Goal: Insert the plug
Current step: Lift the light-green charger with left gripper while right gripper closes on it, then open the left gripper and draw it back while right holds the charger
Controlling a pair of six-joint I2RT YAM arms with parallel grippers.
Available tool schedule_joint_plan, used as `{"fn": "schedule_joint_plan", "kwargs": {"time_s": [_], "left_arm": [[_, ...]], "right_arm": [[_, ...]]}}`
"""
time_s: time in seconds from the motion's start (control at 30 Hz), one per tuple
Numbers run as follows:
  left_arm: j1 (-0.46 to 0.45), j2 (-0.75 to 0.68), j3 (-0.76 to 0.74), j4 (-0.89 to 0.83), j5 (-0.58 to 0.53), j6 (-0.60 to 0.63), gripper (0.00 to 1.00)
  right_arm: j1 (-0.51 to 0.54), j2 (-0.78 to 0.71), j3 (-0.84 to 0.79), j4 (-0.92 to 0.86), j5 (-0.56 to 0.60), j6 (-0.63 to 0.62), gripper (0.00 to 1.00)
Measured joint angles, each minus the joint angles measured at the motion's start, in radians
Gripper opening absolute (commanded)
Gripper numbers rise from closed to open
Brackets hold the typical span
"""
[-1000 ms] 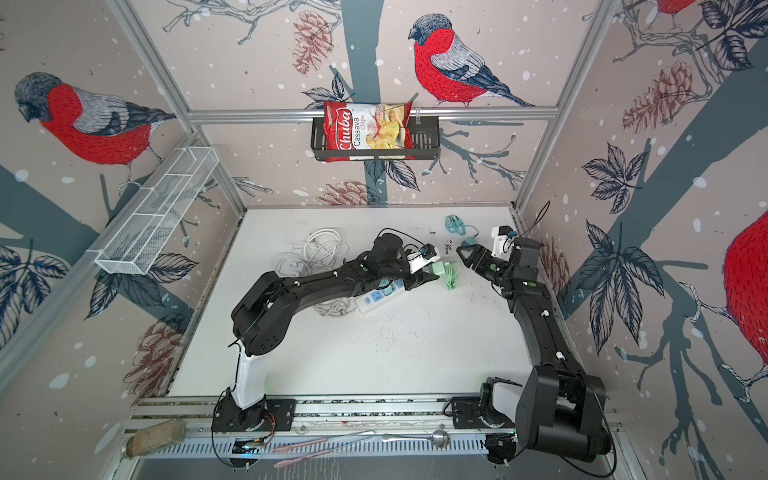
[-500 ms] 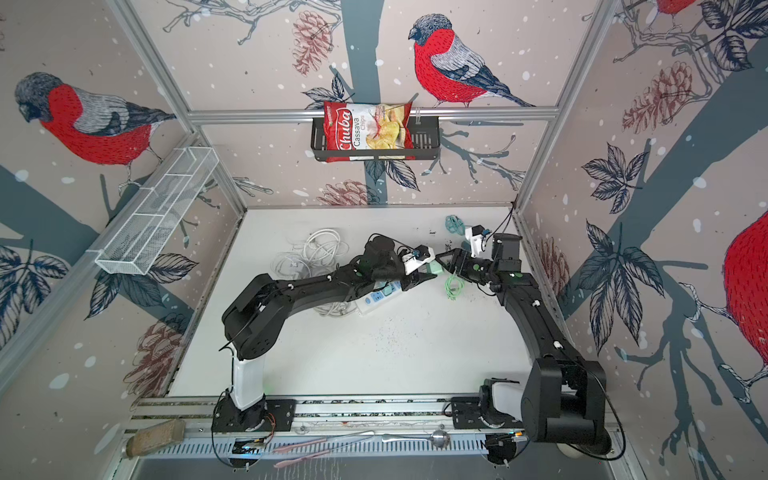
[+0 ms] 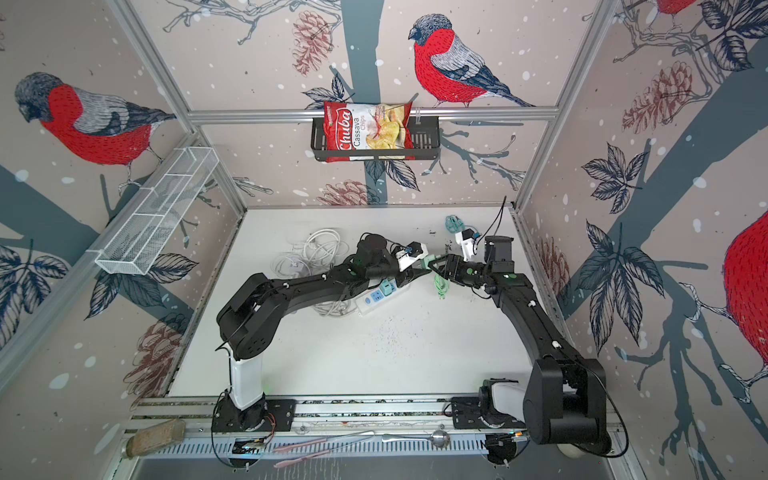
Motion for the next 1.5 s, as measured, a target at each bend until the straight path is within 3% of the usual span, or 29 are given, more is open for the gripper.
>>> {"fn": "schedule_joint_plan", "kwargs": {"time_s": [0.93, 1.5], "left_arm": [[0.032, -0.112, -0.171, 0.004, 0.067, 0.145, 0.0], [0.031, -0.135, -0.198, 0.023, 0.072, 0.151, 0.0]], "right_arm": [[0.102, 0.043, 0.064, -0.137, 0.041, -0.029, 0.45], [0.139, 0.085, 0.091, -0.137, 0.033, -0.034, 0.39]]}}
